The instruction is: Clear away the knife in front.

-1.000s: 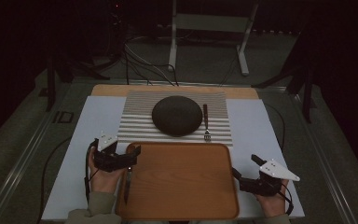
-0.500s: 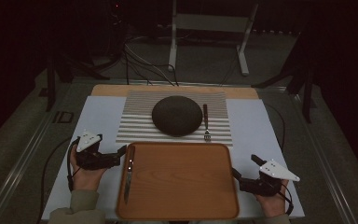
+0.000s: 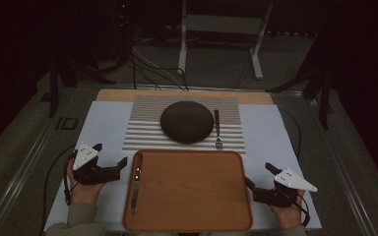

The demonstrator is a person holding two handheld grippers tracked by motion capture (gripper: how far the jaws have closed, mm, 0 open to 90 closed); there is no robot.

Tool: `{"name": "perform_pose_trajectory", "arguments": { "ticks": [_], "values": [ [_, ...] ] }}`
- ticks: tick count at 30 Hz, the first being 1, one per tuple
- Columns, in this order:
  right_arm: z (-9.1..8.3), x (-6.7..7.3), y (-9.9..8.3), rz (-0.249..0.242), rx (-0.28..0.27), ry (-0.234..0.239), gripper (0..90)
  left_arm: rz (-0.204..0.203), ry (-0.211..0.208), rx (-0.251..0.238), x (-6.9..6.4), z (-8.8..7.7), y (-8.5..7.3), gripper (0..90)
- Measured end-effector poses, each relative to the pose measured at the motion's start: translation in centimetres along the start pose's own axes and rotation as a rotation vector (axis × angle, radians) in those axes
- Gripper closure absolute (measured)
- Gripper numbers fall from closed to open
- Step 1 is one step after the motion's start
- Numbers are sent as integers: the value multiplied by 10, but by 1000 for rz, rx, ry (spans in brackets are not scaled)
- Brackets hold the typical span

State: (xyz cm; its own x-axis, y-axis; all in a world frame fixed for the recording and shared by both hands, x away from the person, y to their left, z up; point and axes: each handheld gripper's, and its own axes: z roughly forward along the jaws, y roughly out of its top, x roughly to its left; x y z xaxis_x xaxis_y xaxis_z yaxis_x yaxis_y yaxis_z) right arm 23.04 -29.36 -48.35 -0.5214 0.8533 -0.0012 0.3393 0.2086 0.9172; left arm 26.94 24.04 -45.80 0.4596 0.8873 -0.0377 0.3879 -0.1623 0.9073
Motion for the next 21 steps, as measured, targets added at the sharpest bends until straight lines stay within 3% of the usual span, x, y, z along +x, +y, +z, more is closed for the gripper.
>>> {"name": "perform_pose_trajectory", "arguments": {
  "ticks": [7, 21],
  "values": [
    [-1, 0, 0, -5, -8, 1, 94, -1, 13, -30, 2, -5, -4, 2],
    [-4, 0, 2, -14, -33, -4, 94, -3, 30, -41, 3, -7, -11, 2]
  ]
}}
